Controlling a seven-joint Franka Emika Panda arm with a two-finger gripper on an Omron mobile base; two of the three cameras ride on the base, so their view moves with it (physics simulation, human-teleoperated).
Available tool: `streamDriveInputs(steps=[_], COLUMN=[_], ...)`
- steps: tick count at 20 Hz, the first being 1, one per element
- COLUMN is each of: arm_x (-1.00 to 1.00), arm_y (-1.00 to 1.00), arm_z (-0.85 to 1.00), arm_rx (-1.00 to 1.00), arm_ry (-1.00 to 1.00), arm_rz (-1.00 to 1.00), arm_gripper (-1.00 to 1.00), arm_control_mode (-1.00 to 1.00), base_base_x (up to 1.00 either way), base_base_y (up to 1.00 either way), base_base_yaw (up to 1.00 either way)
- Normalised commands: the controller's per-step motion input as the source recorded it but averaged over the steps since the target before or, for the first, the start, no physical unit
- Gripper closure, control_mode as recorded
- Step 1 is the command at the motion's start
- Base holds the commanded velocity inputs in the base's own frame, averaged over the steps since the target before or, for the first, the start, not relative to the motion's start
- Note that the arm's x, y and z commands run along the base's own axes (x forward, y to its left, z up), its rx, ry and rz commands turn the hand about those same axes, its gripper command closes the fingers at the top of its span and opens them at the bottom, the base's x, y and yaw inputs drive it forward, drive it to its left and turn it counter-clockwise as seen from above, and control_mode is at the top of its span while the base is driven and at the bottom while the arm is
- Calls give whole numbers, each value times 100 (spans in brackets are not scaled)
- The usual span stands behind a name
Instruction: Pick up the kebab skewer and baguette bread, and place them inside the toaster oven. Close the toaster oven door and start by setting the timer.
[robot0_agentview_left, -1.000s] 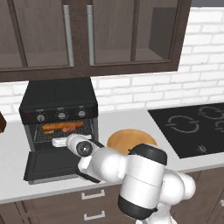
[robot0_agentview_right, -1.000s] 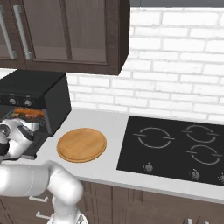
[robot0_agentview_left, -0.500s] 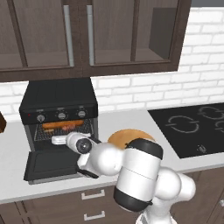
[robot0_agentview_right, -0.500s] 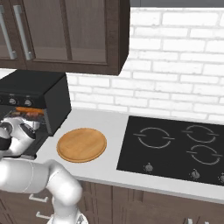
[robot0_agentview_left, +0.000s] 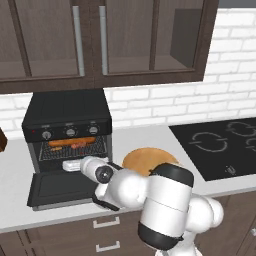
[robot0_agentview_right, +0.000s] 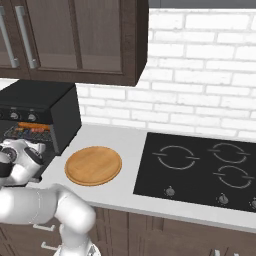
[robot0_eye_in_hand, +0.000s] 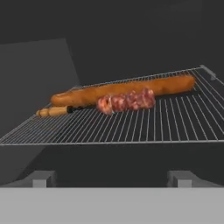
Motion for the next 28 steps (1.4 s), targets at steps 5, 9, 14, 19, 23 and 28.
streamDriveInputs(steps=[5,9,14,19,23,28], arm_x=[-88,-59,-53,-64,-85,-99], arm_y=[5,9,12,14,12,3], arm_z=[38,71,69,56,24,-2], arm_rx=[0,0,0,0,0,0], arm_ry=[2,9,17,23,21,5], arm_rz=[-1,-4,-8,-14,-16,-9], arm_gripper=[-100,-100,-100,-100,-100,-100], arm_control_mode=[-100,-100,-100,-100,-100,-100], base_base_x=[0,0,0,0,0,0], base_base_y=[0,0,0,0,0,0], base_base_yaw=[0,0,0,0,0,0])
